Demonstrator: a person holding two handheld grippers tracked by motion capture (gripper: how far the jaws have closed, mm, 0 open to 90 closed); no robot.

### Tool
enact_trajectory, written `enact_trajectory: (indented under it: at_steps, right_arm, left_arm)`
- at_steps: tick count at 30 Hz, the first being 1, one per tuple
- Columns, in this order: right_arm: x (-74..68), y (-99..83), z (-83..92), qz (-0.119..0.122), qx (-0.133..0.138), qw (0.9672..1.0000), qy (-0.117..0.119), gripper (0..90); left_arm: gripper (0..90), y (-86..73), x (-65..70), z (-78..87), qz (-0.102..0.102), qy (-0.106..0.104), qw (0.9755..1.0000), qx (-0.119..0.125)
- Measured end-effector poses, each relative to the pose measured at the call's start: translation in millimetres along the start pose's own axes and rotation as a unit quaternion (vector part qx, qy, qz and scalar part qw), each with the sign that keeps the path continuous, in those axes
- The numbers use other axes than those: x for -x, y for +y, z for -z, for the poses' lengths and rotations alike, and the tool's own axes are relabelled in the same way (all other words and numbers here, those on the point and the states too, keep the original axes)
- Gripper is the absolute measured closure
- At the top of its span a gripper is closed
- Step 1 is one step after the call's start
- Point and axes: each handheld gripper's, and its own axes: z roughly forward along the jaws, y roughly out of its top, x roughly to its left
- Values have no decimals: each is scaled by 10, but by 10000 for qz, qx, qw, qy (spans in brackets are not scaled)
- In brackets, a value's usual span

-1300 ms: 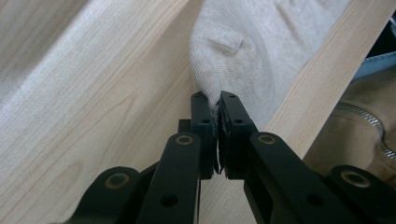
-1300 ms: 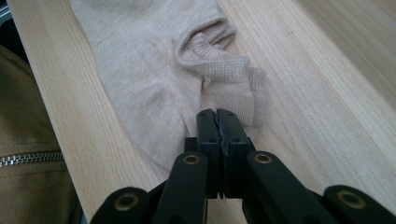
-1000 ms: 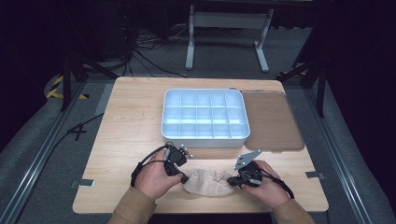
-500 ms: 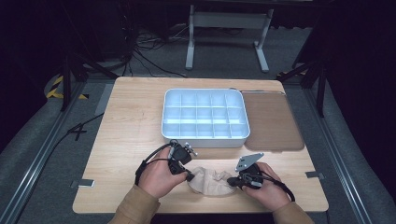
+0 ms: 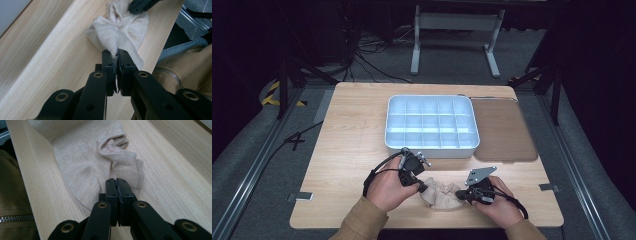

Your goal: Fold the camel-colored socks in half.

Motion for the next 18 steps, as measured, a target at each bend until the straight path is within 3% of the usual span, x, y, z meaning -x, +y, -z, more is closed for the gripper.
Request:
enact_trajectory:
  at_steps: [5, 18]
  right_arm:
    - [-11, -6, 1, 2, 18, 10000, -26, 892]
    - [-17, -7, 0, 18, 23, 10000, -45, 892]
  left_arm:
    - [854, 73, 56, -63, -143, -47, 9999, 7]
    - [853, 196, 142, -226, -291, -71, 9995, 56]
